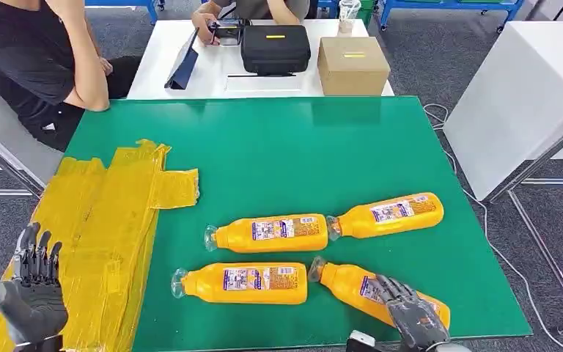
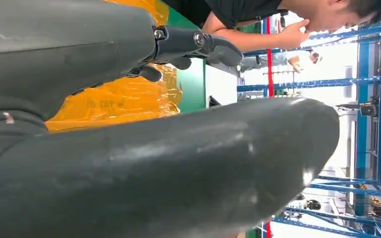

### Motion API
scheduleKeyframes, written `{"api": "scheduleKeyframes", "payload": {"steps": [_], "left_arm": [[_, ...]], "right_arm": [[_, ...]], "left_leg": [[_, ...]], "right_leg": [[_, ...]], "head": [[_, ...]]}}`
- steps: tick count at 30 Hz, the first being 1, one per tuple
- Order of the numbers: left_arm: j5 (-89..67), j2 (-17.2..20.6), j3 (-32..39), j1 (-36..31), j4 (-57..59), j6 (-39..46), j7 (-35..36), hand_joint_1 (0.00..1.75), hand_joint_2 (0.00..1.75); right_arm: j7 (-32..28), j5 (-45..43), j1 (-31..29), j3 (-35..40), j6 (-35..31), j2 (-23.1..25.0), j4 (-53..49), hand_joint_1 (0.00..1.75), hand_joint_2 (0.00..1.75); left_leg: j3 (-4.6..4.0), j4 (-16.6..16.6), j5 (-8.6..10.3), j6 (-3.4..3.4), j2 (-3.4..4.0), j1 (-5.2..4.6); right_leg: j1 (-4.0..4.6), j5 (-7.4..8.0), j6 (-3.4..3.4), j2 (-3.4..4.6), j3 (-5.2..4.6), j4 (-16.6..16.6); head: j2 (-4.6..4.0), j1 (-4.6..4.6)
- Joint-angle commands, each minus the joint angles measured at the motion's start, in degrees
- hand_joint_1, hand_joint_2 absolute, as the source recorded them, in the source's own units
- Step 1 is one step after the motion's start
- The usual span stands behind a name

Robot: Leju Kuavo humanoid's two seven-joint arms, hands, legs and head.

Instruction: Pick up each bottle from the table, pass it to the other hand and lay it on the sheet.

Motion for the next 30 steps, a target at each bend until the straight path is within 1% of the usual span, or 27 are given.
{"api": "scheduleKeyframes", "payload": {"steps": [1,4,5,10,11,12,13,14,17,18,19,23,24,26,27,28,29,30], "left_arm": [[0.19,0.45,-0.81,-0.72,2.79,-0.01,0.36,0.00,0.00],[0.22,0.76,-0.87,-0.83,3.05,-0.08,0.36,0.00,0.00],[0.22,0.91,-0.92,-0.78,3.22,-0.15,0.36,0.00,0.00],[0.19,0.89,-0.71,0.12,3.41,-0.34,0.35,0.00,0.00],[0.17,0.95,-0.76,0.23,3.43,-0.45,0.32,0.00,0.00],[0.15,1.10,-0.85,0.35,3.52,-0.53,0.31,0.00,0.00],[0.15,1.16,-0.82,0.30,3.58,-0.54,0.31,0.00,0.00],[0.15,1.16,-0.82,0.30,3.58,-0.54,0.31,0.00,0.00],[0.17,1.35,-1.11,0.04,3.87,-0.66,0.32,0.00,0.00],[0.16,1.37,-1.15,-0.03,3.97,-0.67,0.31,0.00,0.00],[0.16,1.37,-1.15,-0.03,3.97,-0.67,0.31,0.00,0.00],[0.16,1.40,-1.12,-0.23,4.10,-0.70,0.31,0.00,0.00],[0.20,1.29,-1.08,-0.31,4.08,-0.67,0.28,0.00,0.00],[0.17,1.33,-1.10,-0.64,4.08,-0.75,0.31,0.00,0.00],[0.11,1.27,-0.95,-0.78,4.08,-0.99,0.20,0.00,0.00],[0.11,1.27,-0.95,-0.78,4.08,-0.99,0.20,0.00,0.00],[0.14,0.98,-0.65,-1.19,4.24,-1.16,0.17,0.00,0.00],[0.12,0.92,-0.60,-1.35,4.39,-1.22,0.22,0.00,0.00]], "right_arm": [[1.69,1.55,0.76,-1.68,-0.03,3.27,6.81,0.00,1.75],[2.10,2.22,1.49,-2.45,-0.25,3.08,7.19,0.00,1.75],[2.23,2.67,1.78,-3.05,-0.42,3.51,7.65,0.00,1.75],[2.65,6.31,2.07,-5.38,-0.98,5.98,9.16,0.00,1.75],[2.57,7.83,2.19,-6.93,-0.65,7.45,9.31,0.00,1.75],[2.49,9.25,2.15,-8.21,-0.65,8.37,9.25,0.00,1.75],[2.49,9.31,1.86,-8.71,-0.66,8.53,9.06,0.00,1.75],[2.49,9.31,1.86,-8.71,-0.66,8.53,9.06,0.00,1.75],[1.63,10.28,2.28,-11.36,0.12,9.99,8.48,0.00,1.75],[1.42,10.39,2.35,-11.91,0.23,10.34,8.32,0.00,1.75],[1.42,10.39,2.35,-11.91,0.23,10.34,8.32,0.00,1.75],[1.21,10.50,2.45,-12.34,0.33,10.70,7.96,0.00,1.75],[0.77,11.10,2.63,-13.59,0.99,11.73,7.70,0.00,1.75],[0.52,11.12,2.65,-14.21,1.42,12.23,7.61,0.00,1.75],[-0.20,12.14,2.60,-15.32,2.66,13.43,7.41,0.00,1.75],[-0.20,12.14,2.60,-15.32,2.66,13.43,7.41,0.00,1.75],[-1.84,13.52,2.62,-17.25,3.95,15.27,7.41,0.00,1.75],[-2.68,13.89,2.68,-18.13,4.92,16.13,7.50,0.00,1.75]], "left_leg": [[0.10,-0.06,0.01,-0.12,-0.11,0.05],[0.12,-0.06,-0.02,-0.25,-0.10,0.08],[0.15,-0.07,-0.01,-0.15,-0.09,0.05],[0.22,-0.08,-0.01,-0.25,-0.20,0.08],[0.20,-0.07,-0.03,-0.32,-0.18,0.09],[0.23,-0.09,-0.01,-0.21,-0.12,0.07],[0.20,-0.08,-0.02,-0.29,-0.12,0.08],[0.20,-0.08,0.00,-0.16,-0.10,0.05],[0.14,-0.07,0.00,-0.27,-0.13,0.04],[0.13,-0.07,-0.01,-0.17,-0.06,0.02],[0.09,-0.05,-0.02,-0.25,-0.11,0.04],[0.10,-0.06,-0.01,-0.18,-0.09,0.02],[0.10,-0.06,0.00,-0.17,-0.10,0.01],[0.10,-0.06,0.00,-0.20,-0.11,0.03],[0.06,-0.03,-0.02,-0.27,-0.12,0.05],[0.09,-0.05,-0.01,-0.20,-0.11,0.03],[0.11,-0.05,0.00,-0.16,-0.09,0.02],[0.08,-0.03,0.00,-0.21,-0.15,0.04]], "right_leg": [[0.05,-0.02,-0.05,-0.14,0.14,-0.09],[0.07,-0.04,-0.09,-0.17,0.14,-0.10],[0.04,-0.03,-0.05,-0.14,0.17,-0.09],[0.07,-0.06,-0.09,-0.28,0.20,-0.13],[0.08,-0.08,-0.12,-0.28,0.17,-0.11],[0.07,-0.04,-0.08,-0.18,0.20,-0.13],[0.08,-0.06,-0.11,-0.20,0.16,-0.11],[0.04,-0.03,-0.07,-0.15,0.17,-0.09],[0.04,-0.06,-0.11,-0.21,0.10,-0.06],[0.03,-0.03,-0.07,-0.11,0.13,-0.07],[0.05,-0.05,-0.11,-0.18,0.11,-0.06],[0.03,-0.03,-0.07,-0.14,0.09,-0.07],[0.02,-0.03,-0.07,-0.15,0.09,-0.06],[0.04,-0.04,-0.08,-0.17,0.10,-0.06],[0.06,-0.06,-0.11,-0.20,0.07,-0.04],[0.04,-0.05,-0.08,-0.18,0.09,-0.05],[0.03,-0.04,-0.06,-0.15,0.09,-0.05],[0.05,-0.05,-0.09,-0.21,0.08,-0.05]], "head": [[0.00,0.00],[0.00,0.00],[0.00,0.00],[0.00,0.00],[0.00,0.00],[0.02,0.02],[0.00,0.00],[0.00,0.02],[0.00,0.00],[0.00,0.00],[0.00,0.02],[0.00,0.00],[0.00,0.00],[0.00,0.00],[0.00,0.00],[0.00,0.00],[0.00,0.00],[0.00,0.00]]}}
